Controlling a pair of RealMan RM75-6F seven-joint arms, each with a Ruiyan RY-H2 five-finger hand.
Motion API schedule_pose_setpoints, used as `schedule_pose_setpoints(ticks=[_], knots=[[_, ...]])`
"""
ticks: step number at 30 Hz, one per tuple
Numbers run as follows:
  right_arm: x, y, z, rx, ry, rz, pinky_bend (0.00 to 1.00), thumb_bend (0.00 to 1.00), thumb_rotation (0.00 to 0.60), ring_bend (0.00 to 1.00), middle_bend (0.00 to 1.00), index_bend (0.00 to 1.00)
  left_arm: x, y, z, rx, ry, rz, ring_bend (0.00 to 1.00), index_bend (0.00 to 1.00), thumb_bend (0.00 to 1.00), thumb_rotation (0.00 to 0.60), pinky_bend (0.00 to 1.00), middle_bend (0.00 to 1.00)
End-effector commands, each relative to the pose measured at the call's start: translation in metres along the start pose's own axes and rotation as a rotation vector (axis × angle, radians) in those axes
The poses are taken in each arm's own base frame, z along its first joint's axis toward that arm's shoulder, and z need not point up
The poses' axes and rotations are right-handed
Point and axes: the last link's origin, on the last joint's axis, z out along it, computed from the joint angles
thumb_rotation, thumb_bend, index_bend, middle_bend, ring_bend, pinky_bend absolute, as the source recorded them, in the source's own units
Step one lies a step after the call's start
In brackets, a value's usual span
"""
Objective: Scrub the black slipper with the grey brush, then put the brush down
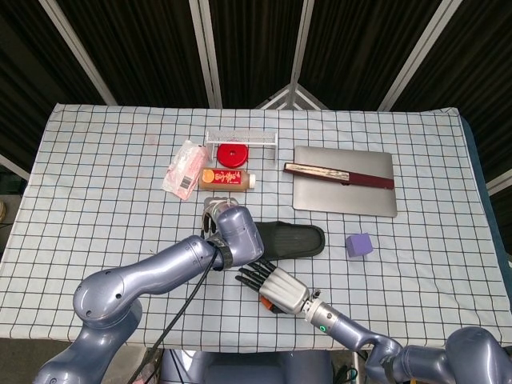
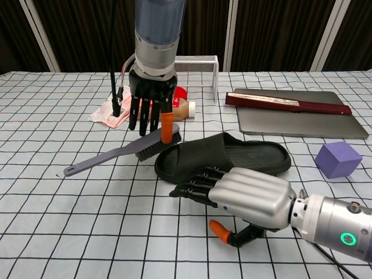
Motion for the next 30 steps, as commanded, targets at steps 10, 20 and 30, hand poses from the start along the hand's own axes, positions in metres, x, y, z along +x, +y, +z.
schedule_pose_setpoints(ticks=[10,20,30], knots=[[0.0,0.008,-0.001,-0.041,-0.023,-0.013,0.0,0.72,0.524,0.0,0.1,0.0,-0.022,0.042,0.002,-0.147,0.001,0.027,0.47,0.45,0.57,0.6,0.51,0.54],[-0.001,0.009,-0.002,-0.048,-0.032,-0.027,0.0,0.72,0.524,0.0,0.1,0.0,-0.017,0.048,-0.013,-0.226,-0.06,-0.012,0.47,0.45,0.58,0.6,0.51,0.54],[-0.001,0.011,-0.004,-0.059,-0.037,-0.035,0.0,0.72,0.524,0.0,0.1,0.0,-0.012,0.035,-0.014,-0.18,-0.084,0.003,0.47,0.46,0.58,0.6,0.51,0.54]])
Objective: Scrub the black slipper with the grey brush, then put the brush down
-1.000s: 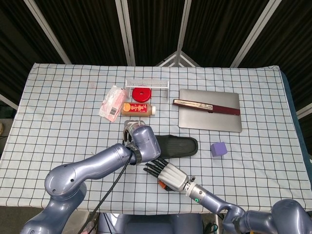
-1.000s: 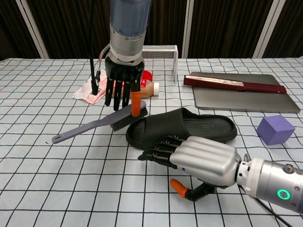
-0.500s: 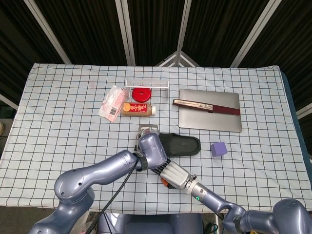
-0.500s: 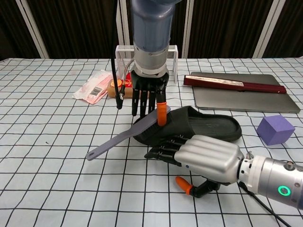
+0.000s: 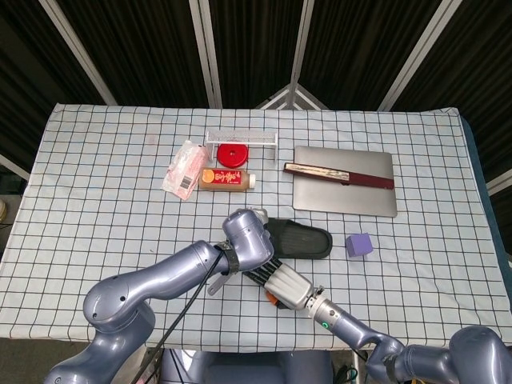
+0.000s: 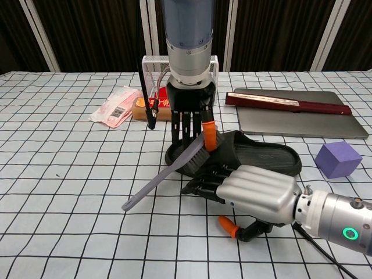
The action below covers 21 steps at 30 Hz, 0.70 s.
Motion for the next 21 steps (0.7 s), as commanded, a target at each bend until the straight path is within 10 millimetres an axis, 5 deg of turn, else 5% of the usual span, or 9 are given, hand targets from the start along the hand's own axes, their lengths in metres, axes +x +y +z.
schedule_pose_setpoints(ticks=[1,14,21], knots=[[0.0,0.0,0.0,-0.002,0.0,0.001,0.0,0.72,0.524,0.0,0.1,0.0,0.003,-0.008,-0.002,0.046,-0.002,0.023,0.47,0.46,0.58,0.6,0.51,0.54],[0.007,0.004,-0.006,-0.019,0.029,-0.007,0.0,0.72,0.524,0.0,0.1,0.0,0.009,-0.036,0.003,0.175,0.015,0.043,0.47,0.46,0.58,0.6,0.51,0.55],[0.03,0.033,-0.031,-0.143,0.108,-0.056,0.0,0.72,0.524,0.0,0.1,0.0,0.017,-0.06,-0.011,0.193,0.006,0.106,0.47,0.46,0.58,0.6,0.51,0.55]])
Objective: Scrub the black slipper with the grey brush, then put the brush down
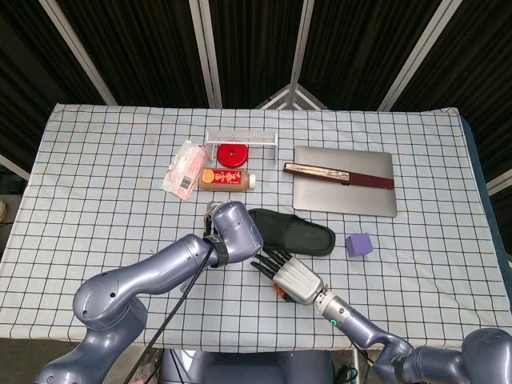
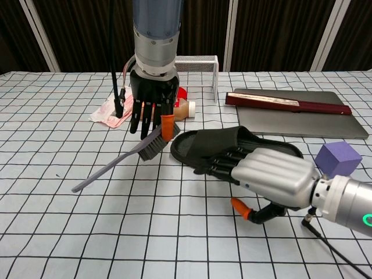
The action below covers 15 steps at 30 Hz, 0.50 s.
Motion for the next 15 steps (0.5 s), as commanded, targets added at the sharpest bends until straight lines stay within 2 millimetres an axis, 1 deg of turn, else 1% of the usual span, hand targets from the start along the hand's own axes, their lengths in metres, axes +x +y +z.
schedule_pose_setpoints(ticks=[1,5,6,7,11,15], knots=[[0.016,0.019,-0.016,-0.086,0.054,-0.025,0.0,0.72,0.524,0.0,0.1,0.0,0.001,-0.021,-0.006,0.017,0.004,0.056,0.47,0.46,0.58,0.6,0.51,0.55],[0.037,0.033,-0.043,-0.167,0.131,-0.034,0.0,0.72,0.524,0.0,0.09,0.0,-0.008,-0.047,-0.012,0.025,0.003,0.134,0.47,0.46,0.58,0.6,0.51,0.55],[0.042,0.036,-0.051,-0.187,0.148,-0.038,0.0,0.72,0.524,0.0,0.09,0.0,-0.012,-0.054,-0.013,0.024,0.003,0.151,0.47,0.46,0.58,0.6,0.51,0.55],[0.047,0.041,-0.063,-0.217,0.166,-0.045,0.0,0.72,0.524,0.0,0.09,0.0,-0.017,-0.065,-0.015,0.027,0.007,0.179,0.47,0.46,0.58,0.6,0.51,0.55],[0.057,0.048,-0.089,-0.287,0.186,-0.048,0.0,0.72,0.524,0.0,0.08,0.0,-0.037,-0.091,-0.016,0.036,0.021,0.254,0.47,0.46,0.58,0.6,0.51,0.55],[0.06,0.049,-0.111,-0.333,0.198,-0.037,0.0,0.72,0.524,0.0,0.08,0.0,-0.06,-0.111,-0.012,0.042,0.016,0.335,0.47,0.46,0.58,0.6,0.51,0.55]])
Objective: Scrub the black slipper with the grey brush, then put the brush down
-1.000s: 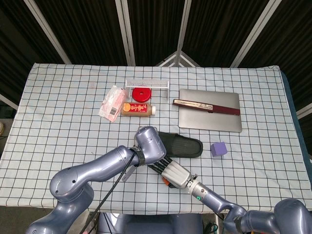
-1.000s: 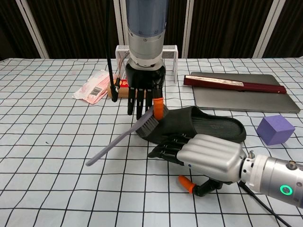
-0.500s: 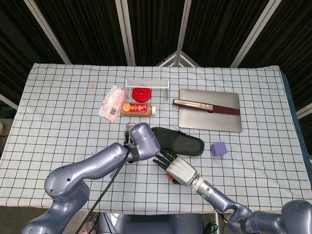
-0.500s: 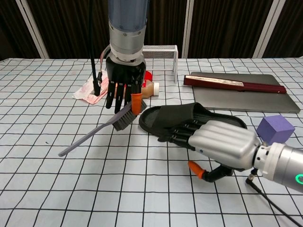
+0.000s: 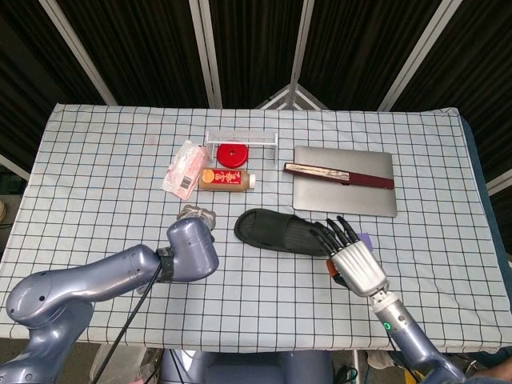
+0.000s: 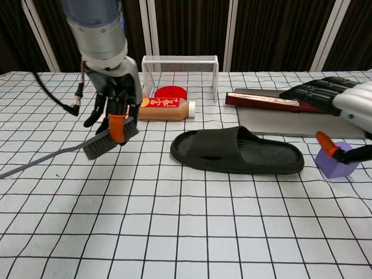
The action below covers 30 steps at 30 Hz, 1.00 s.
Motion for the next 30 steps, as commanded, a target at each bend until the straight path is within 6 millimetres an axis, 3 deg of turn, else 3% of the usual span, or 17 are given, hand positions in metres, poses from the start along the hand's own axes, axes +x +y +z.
schedule_pose_setpoints(ticks=[1,7,14,23,26,30], knots=[[0.004,0.005,-0.018,-0.039,0.002,0.006,0.0,0.72,0.524,0.0,0.08,0.0,-0.042,-0.037,0.008,0.048,-0.036,0.103,0.47,0.46,0.58,0.6,0.51,0.55],[0.002,0.005,-0.032,-0.065,0.0,0.02,0.0,0.72,0.526,0.0,0.08,0.0,-0.074,-0.042,0.024,-0.001,0.033,0.202,0.45,0.46,0.58,0.6,0.46,0.55],[-0.005,0.007,-0.039,-0.091,-0.019,0.037,0.0,0.72,0.524,0.0,0.08,0.0,-0.104,-0.047,0.037,-0.073,0.228,0.339,0.44,0.46,0.58,0.6,0.45,0.56],[-0.012,0.009,-0.037,-0.101,-0.038,0.053,0.0,0.72,0.524,0.0,0.08,0.0,-0.117,-0.057,0.048,-0.096,0.336,0.392,0.43,0.46,0.58,0.6,0.41,0.54],[-0.015,0.009,-0.036,-0.098,-0.047,0.055,0.0,0.72,0.524,0.0,0.08,0.0,-0.119,-0.054,0.052,-0.109,0.351,0.408,0.4,0.43,0.57,0.6,0.38,0.5],[-0.016,0.01,-0.036,-0.101,-0.05,0.055,0.0,0.72,0.524,0.0,0.08,0.0,-0.123,-0.05,0.058,-0.115,0.354,0.427,0.32,0.29,0.46,0.6,0.36,0.37]])
